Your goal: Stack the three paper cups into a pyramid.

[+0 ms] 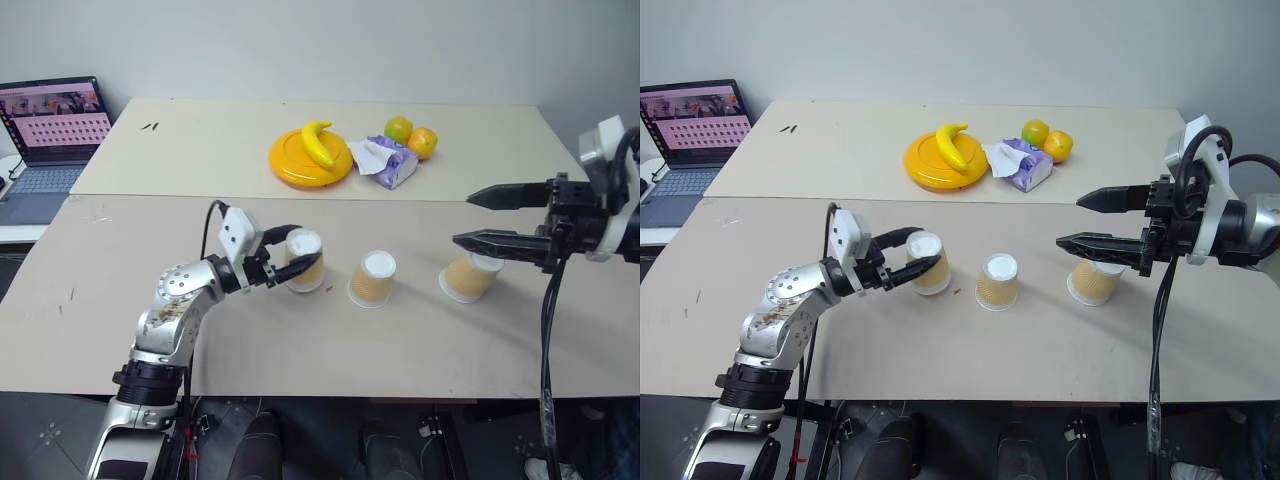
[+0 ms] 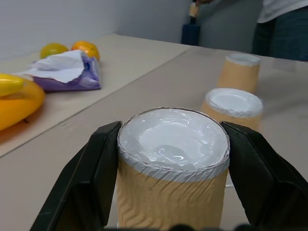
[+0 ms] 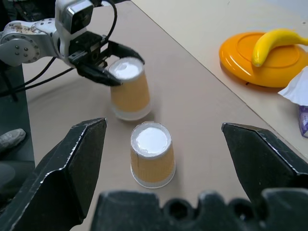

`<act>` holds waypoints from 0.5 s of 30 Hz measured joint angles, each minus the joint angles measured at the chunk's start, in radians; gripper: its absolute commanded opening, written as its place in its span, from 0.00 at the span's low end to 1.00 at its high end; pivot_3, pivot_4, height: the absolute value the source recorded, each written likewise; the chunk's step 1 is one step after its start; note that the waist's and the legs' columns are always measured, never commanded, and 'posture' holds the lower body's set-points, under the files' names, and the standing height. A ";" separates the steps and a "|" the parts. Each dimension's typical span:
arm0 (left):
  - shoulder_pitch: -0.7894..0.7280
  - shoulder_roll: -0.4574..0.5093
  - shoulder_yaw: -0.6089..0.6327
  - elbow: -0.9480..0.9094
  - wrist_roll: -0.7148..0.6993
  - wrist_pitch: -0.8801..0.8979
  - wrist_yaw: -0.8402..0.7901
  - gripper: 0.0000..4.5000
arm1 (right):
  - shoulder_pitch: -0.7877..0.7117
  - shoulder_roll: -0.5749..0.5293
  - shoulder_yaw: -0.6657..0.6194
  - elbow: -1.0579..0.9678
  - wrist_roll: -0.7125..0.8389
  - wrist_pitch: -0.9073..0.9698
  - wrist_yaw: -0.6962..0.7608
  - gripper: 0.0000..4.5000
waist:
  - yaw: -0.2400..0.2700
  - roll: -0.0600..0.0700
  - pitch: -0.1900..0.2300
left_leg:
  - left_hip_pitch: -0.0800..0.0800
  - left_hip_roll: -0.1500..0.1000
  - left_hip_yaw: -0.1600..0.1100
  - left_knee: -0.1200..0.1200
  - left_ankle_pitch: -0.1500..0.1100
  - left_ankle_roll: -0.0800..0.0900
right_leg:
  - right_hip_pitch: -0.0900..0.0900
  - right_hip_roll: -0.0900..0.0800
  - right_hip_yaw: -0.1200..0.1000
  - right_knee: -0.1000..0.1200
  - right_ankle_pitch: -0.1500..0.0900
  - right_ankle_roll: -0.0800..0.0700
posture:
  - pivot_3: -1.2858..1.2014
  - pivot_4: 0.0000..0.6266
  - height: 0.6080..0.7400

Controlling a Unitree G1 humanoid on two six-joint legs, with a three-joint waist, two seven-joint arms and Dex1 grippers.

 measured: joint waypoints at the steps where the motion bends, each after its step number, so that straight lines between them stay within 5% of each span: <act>1: 0.000 -0.009 -0.011 0.003 0.004 -0.003 -0.001 0.73 | 0.001 -0.002 -0.003 -0.005 0.000 0.002 -0.002 1.00 | 0.002 0.000 0.000 | 0.000 0.000 0.000 0.000 0.000 0.000 | 0.000 0.000 0.000 0.000 0.000 0.000 | 0.52 0.24 0.94; 15: -0.003 -0.105 -0.112 0.053 0.050 -0.050 -0.011 0.73 | 0.085 -0.048 -0.114 -0.063 0.038 0.052 -0.040 1.00 | 0.000 0.000 0.000 | 0.000 0.000 0.000 0.000 0.000 0.000 | 0.000 0.000 0.000 0.000 0.000 0.000 | 0.52 0.24 0.94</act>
